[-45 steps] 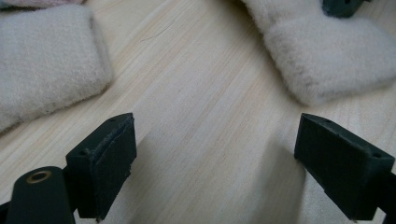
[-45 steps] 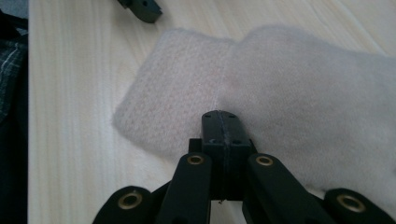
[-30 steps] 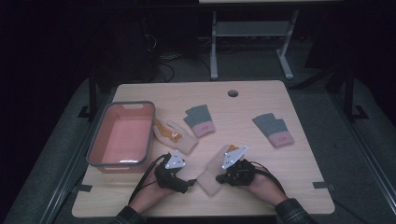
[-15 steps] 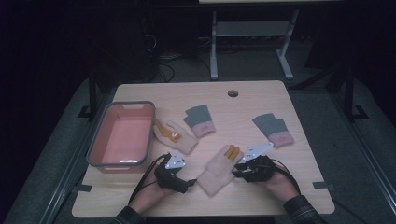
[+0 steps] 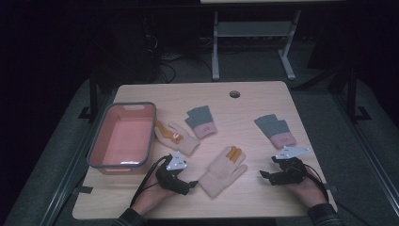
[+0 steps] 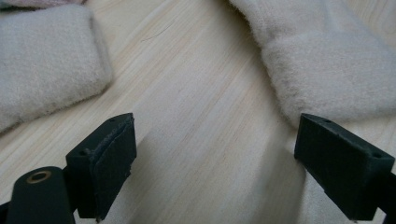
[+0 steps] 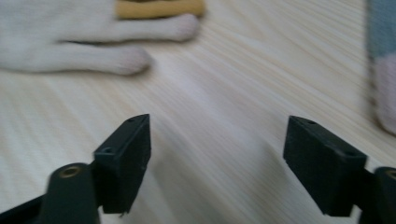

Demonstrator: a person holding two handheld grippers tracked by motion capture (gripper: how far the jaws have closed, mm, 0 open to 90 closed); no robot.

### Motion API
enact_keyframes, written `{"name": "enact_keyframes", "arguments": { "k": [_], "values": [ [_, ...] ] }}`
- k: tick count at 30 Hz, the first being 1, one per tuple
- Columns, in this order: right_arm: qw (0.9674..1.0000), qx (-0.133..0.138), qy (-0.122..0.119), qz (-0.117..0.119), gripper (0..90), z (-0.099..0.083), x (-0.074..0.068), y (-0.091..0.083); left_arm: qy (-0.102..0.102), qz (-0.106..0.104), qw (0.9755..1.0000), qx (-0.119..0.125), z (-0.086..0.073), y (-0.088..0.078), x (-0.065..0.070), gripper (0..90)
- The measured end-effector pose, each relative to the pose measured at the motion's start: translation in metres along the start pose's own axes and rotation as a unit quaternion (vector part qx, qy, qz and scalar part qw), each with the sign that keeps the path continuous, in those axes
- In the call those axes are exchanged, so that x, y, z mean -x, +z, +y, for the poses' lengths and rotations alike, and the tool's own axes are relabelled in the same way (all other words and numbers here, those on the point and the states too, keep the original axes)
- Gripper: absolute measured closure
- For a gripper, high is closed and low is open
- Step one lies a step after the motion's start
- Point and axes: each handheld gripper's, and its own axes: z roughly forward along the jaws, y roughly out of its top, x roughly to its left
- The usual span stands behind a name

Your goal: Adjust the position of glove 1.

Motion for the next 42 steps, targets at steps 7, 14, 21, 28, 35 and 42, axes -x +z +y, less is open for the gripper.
{"name": "enact_keyframes", "arguments": {
  "k": [7, 14, 21, 28, 35, 42],
  "values": [
    [0.9995, 0.012, 0.016, -0.025, 14.3, -0.01, 0.009, 0.003, -0.009, 0.011, 0.9997, -0.021, 0.005, -0.002, -0.001, 13.0],
    [0.9993, 0.026, 0.021, -0.017, 13.0, -0.013, 0.012, 0.005, -0.023, 0.026, 0.9994, -0.004, 0.016, -0.012, -0.004, 23.7],
    [0.9993, 0.026, 0.021, -0.017, 12.9, -0.013, 0.012, 0.005, -0.05, 0.054, 0.9973, 0.003, 0.031, -0.018, -0.012, 53.0],
    [0.9991, 0.025, 0.025, -0.021, 12.9, -0.013, 0.012, 0.005, -0.058, 0.069, 0.9959, -0.003, 0.05, -0.009, -0.029, 73.2],
    [0.9991, 0.025, 0.025, -0.021, 12.9, -0.013, 0.012, 0.005, -0.073, 0.075, 0.9945, 0.003, 0.075, -0.002, -0.052, 89.3],
    [0.9991, 0.025, 0.025, -0.021, 12.9, -0.013, 0.012, 0.005, -0.091, 0.11, 0.9898, -0.01, 0.085, 0.025, -0.074, 89.2]
  ]
}}
